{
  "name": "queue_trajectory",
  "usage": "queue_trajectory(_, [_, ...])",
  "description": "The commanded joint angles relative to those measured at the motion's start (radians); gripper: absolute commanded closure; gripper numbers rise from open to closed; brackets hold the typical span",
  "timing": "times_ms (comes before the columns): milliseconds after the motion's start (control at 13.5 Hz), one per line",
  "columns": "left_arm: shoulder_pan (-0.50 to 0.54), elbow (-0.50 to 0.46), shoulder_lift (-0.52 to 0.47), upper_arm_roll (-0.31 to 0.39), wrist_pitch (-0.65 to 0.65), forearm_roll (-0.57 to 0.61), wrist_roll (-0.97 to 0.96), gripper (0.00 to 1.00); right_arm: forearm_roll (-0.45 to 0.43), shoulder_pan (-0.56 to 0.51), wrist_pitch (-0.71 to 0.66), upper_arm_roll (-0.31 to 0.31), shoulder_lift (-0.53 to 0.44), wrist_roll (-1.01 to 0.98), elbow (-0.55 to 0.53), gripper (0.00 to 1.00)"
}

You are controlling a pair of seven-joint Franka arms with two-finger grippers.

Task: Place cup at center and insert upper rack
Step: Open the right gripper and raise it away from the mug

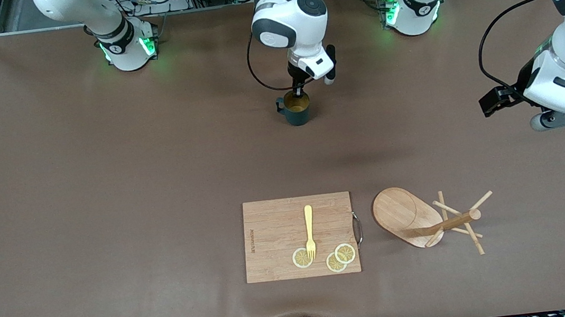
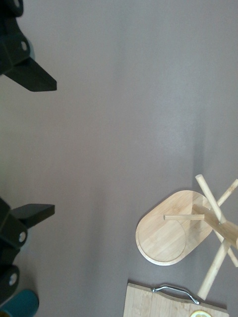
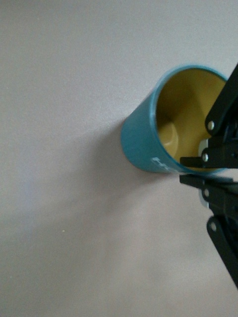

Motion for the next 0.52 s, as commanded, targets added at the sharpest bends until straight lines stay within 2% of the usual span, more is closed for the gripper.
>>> queue_trajectory(0, [-0.003, 0.009, -0.003, -0.005, -0.001, -0.002, -0.041, 0.00, -0.026, 0.000, -0.005, 0.009, 0.011, 0.009, 0.020, 0.73])
queue_trajectory(148, [-0.006, 0.010, -0.003, -0.007, -0.001, -0.015, -0.070, 0.00, -0.027, 0.001, -0.005, 0.009, 0.011, 0.009, 0.020, 0.51])
queue_trajectory(296, [-0.008, 0.012, -0.004, -0.007, -0.002, -0.015, -0.106, 0.00, -0.026, -0.002, -0.006, 0.011, 0.009, 0.007, 0.020, 0.39])
queue_trajectory(444, [-0.008, 0.013, -0.004, -0.019, -0.005, -0.015, -0.126, 0.00, -0.026, -0.002, -0.006, 0.011, 0.007, 0.007, 0.027, 0.32])
